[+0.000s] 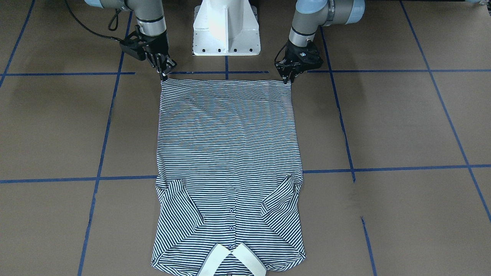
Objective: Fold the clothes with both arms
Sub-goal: 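Lower the left gripper to the other hem corner and grasp both corners, then lift both hem corners and fold them over toward the collar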
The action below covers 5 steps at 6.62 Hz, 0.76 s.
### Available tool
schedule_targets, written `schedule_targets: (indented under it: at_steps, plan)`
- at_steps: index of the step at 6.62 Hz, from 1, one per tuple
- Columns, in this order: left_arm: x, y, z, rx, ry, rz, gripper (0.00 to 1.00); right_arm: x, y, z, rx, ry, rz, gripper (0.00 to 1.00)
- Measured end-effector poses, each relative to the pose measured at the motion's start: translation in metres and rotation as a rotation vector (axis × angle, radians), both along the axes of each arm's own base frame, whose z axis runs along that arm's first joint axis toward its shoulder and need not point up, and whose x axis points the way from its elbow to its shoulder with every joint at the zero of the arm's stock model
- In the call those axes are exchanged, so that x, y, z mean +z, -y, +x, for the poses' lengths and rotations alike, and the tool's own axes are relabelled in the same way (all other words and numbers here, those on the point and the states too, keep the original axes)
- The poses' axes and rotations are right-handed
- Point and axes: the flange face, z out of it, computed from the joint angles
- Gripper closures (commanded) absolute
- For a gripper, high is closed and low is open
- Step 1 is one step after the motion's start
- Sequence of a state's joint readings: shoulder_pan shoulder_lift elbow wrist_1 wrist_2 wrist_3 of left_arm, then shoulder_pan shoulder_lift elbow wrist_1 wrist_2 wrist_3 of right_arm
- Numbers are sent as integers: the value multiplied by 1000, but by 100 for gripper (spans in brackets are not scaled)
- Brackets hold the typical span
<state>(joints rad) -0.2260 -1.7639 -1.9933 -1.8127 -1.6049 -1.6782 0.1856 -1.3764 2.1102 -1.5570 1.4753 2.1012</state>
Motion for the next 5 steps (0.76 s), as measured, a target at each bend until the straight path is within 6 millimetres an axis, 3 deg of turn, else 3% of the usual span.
schedule_targets:
  at_steps: [2,3,5]
  plan:
    - [-17,-2,-7,0,-34,5,100,0,1,2,1,1,1,100]
    - [-40,-9,-21,-7,-80,-2,100,-4,-5,11,-6,12,3,100]
    - [-104,-67,-63,19,-146,-96,100,-26,-46,65,-77,78,9,100]
